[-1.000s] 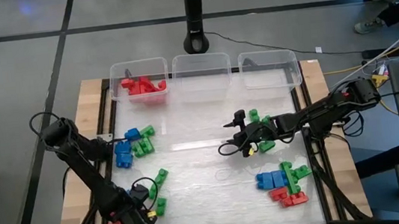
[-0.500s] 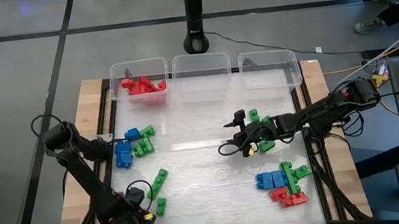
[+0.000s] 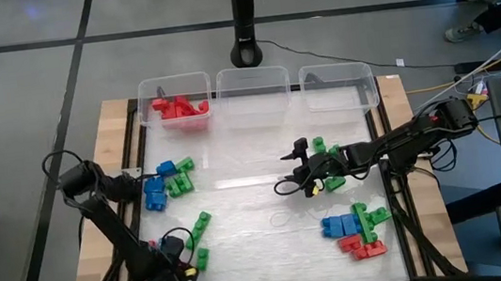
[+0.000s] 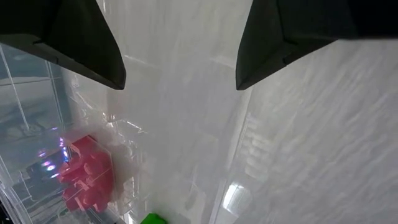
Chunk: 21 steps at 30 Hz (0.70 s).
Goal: Sort blocks
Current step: Put the red game piece into the left transparent bin
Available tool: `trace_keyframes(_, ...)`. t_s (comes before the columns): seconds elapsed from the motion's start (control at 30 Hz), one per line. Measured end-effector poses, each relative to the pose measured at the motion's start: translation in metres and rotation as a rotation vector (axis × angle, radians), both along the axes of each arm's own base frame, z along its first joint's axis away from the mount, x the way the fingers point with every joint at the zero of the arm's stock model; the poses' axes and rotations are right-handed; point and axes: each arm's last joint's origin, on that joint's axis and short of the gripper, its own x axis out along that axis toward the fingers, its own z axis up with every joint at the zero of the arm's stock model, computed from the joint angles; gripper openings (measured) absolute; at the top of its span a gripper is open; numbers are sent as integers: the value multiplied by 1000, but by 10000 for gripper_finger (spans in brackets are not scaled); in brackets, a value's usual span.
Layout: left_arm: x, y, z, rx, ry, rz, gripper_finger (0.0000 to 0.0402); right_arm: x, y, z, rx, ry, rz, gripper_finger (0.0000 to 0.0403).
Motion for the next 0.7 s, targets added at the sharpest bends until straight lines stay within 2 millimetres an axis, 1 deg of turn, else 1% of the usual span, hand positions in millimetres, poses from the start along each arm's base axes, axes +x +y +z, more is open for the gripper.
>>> trace_keyframes(0.23,1,-2,-14,39,25,-10,239,0,0,0,0,0,0,305)
trace_keyframes(0.4,2,-2,-16,50,29,-59,233,0,0,0,0,0,0,305)
trace_keyframes(0.5,2,-2,-16,55,24,-86,206,0,0,0,0,0,0,305)
trace_keyframes(0.7,3,-2,-16,69,9,-146,131,0,0,0,0,0,0,305)
